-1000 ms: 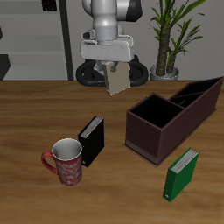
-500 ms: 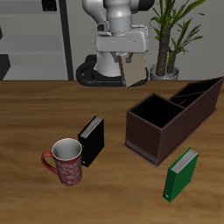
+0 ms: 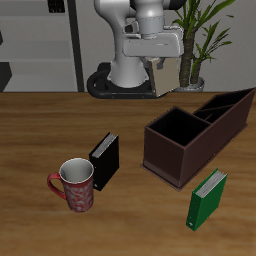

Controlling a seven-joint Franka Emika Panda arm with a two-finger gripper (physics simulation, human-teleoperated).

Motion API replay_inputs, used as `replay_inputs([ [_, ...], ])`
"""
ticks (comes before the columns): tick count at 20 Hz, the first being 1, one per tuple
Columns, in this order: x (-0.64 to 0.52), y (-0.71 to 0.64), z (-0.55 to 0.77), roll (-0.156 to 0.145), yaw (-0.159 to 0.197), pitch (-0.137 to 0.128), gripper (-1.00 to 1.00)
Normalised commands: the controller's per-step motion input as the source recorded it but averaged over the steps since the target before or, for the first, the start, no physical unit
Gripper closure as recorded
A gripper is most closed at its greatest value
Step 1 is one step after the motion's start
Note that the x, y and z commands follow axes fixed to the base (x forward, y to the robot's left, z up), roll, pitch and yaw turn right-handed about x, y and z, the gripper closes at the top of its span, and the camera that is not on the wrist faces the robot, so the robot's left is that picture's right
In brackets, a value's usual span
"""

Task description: Place the yellow book into the left desk caddy's front compartment and place the green book into the left desk caddy's left compartment and place the black book into the left desk caddy's back compartment

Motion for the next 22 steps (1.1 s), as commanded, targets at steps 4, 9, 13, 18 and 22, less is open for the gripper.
replay_inputs([
  [4, -0.07, 0.64, -0.15, -0.061, 0.026, 0.012, 1.00],
  [9, 0.05, 0.49, 0.05, -0.042, -0.003, 0.004, 1.00],
  [13, 0.11, 0.34, 0.28, -0.033, -0.050, -0.027, 1.00],
  [18, 0.12, 0.26, 0.36, -0.001, -0.001, -0.080, 1.00],
  [22, 0.29, -0.01, 0.20, -0.079, -0.046, -0.024, 1.00],
])
